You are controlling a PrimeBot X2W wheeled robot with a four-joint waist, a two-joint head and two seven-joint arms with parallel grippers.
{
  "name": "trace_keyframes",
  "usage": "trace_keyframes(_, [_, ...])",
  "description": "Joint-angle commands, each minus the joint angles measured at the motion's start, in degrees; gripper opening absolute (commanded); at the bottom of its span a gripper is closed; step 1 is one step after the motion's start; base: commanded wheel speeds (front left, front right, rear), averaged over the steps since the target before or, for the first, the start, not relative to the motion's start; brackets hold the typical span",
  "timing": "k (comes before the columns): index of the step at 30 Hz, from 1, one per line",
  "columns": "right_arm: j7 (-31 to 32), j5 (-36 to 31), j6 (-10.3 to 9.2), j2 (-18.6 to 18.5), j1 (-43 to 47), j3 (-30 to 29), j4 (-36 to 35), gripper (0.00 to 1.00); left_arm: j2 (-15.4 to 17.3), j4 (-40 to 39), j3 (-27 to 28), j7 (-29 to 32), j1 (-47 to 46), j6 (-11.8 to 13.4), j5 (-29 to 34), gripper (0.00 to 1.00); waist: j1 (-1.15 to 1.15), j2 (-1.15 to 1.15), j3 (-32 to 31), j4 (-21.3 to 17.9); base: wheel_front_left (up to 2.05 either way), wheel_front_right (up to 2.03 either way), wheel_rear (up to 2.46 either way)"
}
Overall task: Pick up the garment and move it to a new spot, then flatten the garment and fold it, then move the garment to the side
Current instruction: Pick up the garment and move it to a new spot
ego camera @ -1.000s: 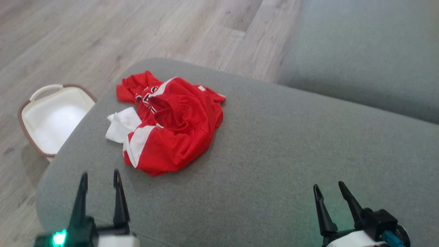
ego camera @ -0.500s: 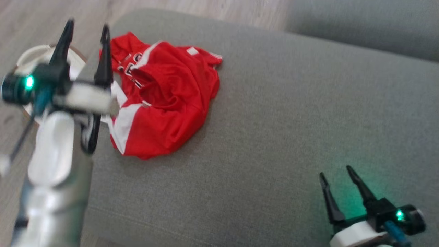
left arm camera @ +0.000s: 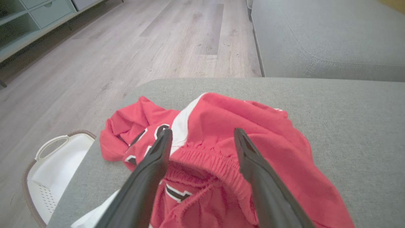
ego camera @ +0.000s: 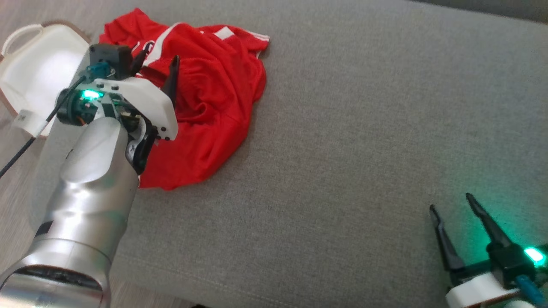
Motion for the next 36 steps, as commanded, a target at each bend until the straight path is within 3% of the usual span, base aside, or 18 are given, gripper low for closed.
trace_keyframes(1, [-0.62, 0.53, 0.44, -1.47, 0.30, 0.78, -2.06, 1.00, 2.64, -1.07, 0.87, -0.74, -2.99, 0.12, -0.60, 1.00, 0.00, 0.00, 1.31, 0.06, 0.00, 0.00, 0.00])
trace_keyframes(12, [-0.62, 0.55, 0.44, -3.47, 0.43, -1.51, -5.62, 1.00, 2.16, 5.24, -7.01, -5.17, -6.83, 0.12, -7.89, 1.00, 0.00, 0.00, 7.14, 0.83, 0.00, 0.00, 0.00])
trace_keyframes(13, [-0.62, 0.58, 0.44, -3.43, 0.21, -1.51, -5.69, 1.00, 2.16, 5.50, -8.08, -4.98, -6.94, 0.12, -8.36, 0.93, 0.00, 0.00, 7.46, 0.71, 0.00, 0.00, 0.00])
trace_keyframes(14, [-0.62, 0.58, 0.44, -3.38, -0.05, -1.52, -5.72, 1.00, 2.21, 5.67, -9.07, -4.76, -7.01, 0.12, -9.01, 0.47, 0.00, 0.00, 7.70, 0.61, 0.00, 0.00, 0.00])
trace_keyframes(16, [-0.62, 0.61, 0.44, -3.15, -0.60, -1.48, -5.72, 1.00, 2.79, 5.87, -10.74, -4.80, -7.34, 0.12, -10.31, 0.00, 0.00, 0.00, 8.02, 0.34, 0.00, 0.00, 0.00])
trace_keyframes(27, [-0.62, 1.07, 0.44, -0.42, -3.29, -0.51, -3.99, 1.00, 7.19, 6.65, -16.85, -13.29, -11.29, 0.11, -12.69, 0.00, 0.00, 0.00, 4.55, -1.78, 0.00, 0.00, 0.00])
trace_keyframes(36, [-0.62, 2.07, 0.44, 4.40, -3.77, 1.98, -0.59, 1.00, 11.57, 3.29, -23.97, -18.20, -15.80, 0.11, -12.23, 0.00, 0.00, 0.00, -5.79, -4.72, 0.00, 0.00, 0.00])
